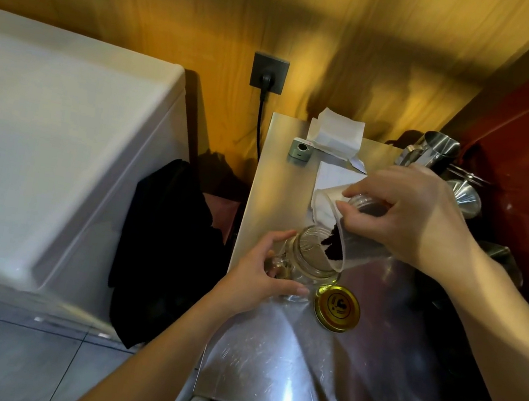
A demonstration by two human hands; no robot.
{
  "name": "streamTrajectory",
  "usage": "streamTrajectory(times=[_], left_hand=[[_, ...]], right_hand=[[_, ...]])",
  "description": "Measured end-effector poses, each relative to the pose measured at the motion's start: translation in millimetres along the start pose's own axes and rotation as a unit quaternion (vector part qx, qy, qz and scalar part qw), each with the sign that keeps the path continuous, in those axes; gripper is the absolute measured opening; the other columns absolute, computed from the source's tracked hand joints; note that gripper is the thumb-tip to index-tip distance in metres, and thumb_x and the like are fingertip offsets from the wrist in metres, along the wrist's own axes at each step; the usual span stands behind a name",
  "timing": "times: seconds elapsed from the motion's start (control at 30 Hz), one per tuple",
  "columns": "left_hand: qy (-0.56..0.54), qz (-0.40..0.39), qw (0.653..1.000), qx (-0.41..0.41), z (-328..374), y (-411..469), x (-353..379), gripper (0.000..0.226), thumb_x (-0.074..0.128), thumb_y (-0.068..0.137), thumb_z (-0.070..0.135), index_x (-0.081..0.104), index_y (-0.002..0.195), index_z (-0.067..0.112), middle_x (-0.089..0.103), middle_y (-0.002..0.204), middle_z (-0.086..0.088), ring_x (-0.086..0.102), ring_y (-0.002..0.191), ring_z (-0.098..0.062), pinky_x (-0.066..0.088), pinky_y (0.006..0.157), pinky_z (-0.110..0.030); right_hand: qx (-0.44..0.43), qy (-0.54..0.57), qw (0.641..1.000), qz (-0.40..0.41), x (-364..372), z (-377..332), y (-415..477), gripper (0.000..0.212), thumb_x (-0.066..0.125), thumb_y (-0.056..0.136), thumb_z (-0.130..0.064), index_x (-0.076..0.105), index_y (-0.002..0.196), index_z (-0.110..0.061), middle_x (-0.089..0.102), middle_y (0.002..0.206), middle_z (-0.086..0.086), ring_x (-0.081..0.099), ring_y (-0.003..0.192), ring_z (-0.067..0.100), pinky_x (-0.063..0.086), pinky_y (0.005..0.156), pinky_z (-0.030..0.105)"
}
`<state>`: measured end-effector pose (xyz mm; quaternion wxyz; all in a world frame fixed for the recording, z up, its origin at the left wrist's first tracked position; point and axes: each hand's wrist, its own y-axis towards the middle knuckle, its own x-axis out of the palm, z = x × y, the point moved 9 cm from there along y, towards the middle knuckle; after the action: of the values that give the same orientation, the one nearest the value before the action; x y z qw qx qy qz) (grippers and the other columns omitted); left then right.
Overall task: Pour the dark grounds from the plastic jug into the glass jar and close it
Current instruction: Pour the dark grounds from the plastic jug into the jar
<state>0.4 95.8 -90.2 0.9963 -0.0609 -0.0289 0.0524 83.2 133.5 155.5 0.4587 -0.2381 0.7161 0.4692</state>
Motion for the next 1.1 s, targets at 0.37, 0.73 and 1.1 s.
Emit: streamTrajectory(times=[0.37, 0.73, 1.1], left_hand=[[-0.003, 0.015, 1.000, 0.007, 0.2, -1.5, 3.4, 0.087, 0.091, 0.052, 0.041, 0.044, 0.126, 0.052, 0.070, 0.110, -0.005, 0.070, 0.093, -0.018, 0.055, 0.077, -0.026], [-0.007, 0.015, 1.000, 0.006, 0.0, -0.2, 2.9, 0.080, 0.092, 0.052, 0.043, 0.046, 0.113, 0.065, 0.073, 0.105, -0.002, 0.071, 0.090, -0.019, 0.057, 0.075, -0.027], [-0.010, 0.015, 1.000, 0.008, 1.7, -1.6, 3.1, 0.080, 0.093, 0.053, 0.037, 0.047, 0.113, 0.064, 0.071, 0.105, 0.004, 0.071, 0.095, -0.013, 0.056, 0.079, -0.023]], right_hand=[[-0.021, -0.019, 1.000, 0.006, 3.5, -2.1, -2.8, 0.021, 0.066, 0.075, -0.022, 0.071, 0.070, -0.002, 0.065, 0.054, 0.013, 0.054, 0.049, 0.027, 0.038, 0.060, 0.039], [-0.025, -0.008, 1.000, 0.007, 5.5, -3.7, -4.3, 0.022, 0.065, 0.074, -0.021, 0.070, 0.066, -0.001, 0.063, 0.052, 0.014, 0.055, 0.049, 0.028, 0.041, 0.061, 0.048], [-0.034, -0.019, 0.999, 0.009, 3.9, -2.6, -4.8, 0.023, 0.064, 0.076, -0.022, 0.069, 0.067, -0.003, 0.065, 0.055, 0.012, 0.055, 0.051, 0.026, 0.038, 0.063, 0.042]])
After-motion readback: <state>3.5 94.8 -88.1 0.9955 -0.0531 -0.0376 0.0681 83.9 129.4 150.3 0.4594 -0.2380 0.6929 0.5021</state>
